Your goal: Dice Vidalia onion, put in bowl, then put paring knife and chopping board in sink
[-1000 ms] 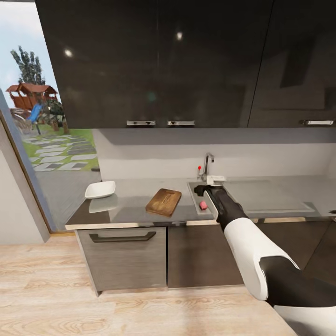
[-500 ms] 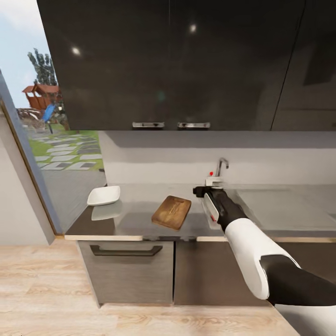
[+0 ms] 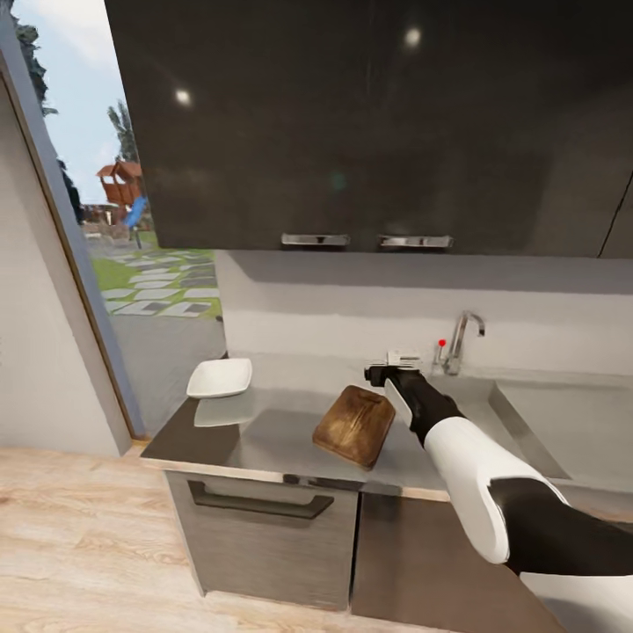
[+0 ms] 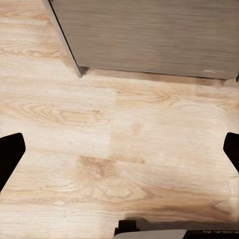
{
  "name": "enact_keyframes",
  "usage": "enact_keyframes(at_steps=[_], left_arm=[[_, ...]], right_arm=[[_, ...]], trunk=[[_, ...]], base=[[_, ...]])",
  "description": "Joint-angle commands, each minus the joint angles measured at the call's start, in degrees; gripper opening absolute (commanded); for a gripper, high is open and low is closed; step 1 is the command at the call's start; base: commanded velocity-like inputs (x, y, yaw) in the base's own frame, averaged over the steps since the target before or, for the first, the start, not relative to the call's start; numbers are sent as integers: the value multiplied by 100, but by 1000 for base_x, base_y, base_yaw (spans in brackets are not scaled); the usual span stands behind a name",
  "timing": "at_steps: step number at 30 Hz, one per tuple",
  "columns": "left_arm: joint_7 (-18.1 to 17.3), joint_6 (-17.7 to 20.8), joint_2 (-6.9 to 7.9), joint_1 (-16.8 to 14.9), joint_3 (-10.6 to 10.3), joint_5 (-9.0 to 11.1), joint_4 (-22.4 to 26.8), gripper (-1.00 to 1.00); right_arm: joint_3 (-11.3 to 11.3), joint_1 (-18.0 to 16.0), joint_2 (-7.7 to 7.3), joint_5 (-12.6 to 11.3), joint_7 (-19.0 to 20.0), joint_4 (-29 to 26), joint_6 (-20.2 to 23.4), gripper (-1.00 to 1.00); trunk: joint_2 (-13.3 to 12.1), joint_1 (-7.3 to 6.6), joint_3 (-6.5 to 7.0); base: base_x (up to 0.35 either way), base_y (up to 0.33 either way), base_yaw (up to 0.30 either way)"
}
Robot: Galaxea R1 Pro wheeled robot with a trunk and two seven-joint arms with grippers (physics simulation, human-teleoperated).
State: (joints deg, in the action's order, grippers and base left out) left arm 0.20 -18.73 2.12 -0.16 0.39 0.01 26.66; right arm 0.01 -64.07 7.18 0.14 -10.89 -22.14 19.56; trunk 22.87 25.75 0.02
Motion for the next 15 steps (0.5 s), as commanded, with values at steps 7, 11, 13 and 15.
enact_keyframes(at_steps=[7,11,13,15], left_arm=[[-1,-23,-1,-2,-3,-7,-11,100],[-2,-19,-1,-2,-4,-9,-11,100],[-1,-18,-1,-2,-4,-7,-11,100],[-2,-17,-1,-2,-4,-2,-11,100]], right_arm=[[-1,0,-231,3,-34,376,-142,100],[1,0,-260,2,-48,464,-67,100],[4,0,-265,0,-51,481,55,100],[6,0,-264,-2,-52,491,228,100]], trunk=[[5,3,-2],[5,3,-2],[5,3,-2],[5,3,-2]], base=[[39,0,13],[3,0,1],[1,0,0],[0,0,0]])
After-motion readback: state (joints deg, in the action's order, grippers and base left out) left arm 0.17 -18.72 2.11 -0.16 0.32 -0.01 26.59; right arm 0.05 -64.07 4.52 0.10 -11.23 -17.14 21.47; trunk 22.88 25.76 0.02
